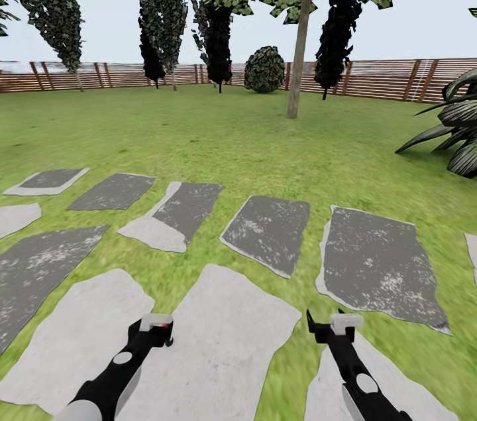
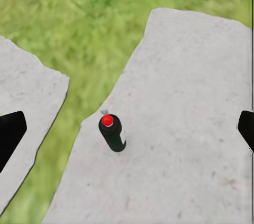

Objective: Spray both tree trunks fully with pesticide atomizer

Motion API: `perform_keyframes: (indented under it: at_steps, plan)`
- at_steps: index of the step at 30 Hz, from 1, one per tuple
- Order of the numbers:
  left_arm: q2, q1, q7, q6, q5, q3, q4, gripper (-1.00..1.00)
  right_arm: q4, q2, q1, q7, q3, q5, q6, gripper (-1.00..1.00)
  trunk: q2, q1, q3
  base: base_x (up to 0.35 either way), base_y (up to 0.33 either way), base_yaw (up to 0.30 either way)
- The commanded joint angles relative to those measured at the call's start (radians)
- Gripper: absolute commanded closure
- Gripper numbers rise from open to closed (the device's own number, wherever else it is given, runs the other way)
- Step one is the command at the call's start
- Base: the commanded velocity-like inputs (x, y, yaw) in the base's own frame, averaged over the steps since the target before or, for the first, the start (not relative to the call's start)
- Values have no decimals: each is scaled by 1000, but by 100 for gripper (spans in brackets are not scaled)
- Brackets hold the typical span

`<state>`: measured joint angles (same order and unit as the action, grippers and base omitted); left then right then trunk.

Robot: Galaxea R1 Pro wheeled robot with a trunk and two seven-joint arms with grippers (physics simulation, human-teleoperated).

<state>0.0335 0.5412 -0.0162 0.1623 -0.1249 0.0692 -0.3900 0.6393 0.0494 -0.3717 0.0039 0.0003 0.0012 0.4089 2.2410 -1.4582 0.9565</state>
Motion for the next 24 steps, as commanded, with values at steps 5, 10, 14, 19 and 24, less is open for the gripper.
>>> perform_keyframes:
  at_steps: [5,10,14,19,24]
  plan:
    - [-7,1,1,1,0,-1,-2,-100,1,1,-19,-7,0,-1,-75,-100,0,0,0,0,0,0]
    - [-11,19,2,-8,25,5,-2,-100,0,3,-25,-7,-2,-1,-97,-100,0,0,0,0,0,0]
    - [-8,30,2,-4,100,8,5,-100,0,3,-25,-1,-2,-1,-99,-100,0,0,0,0,0,0]
    - [-9,24,1,3,120,-2,0,-100,0,3,-26,-2,-3,-1,-99,-100,0,0,0,0,0,0]
    - [-9,23,2,2,126,1,-1,-100,0,3,-26,-2,-5,-3,-99,-100,14,-8,6,0,0,0]
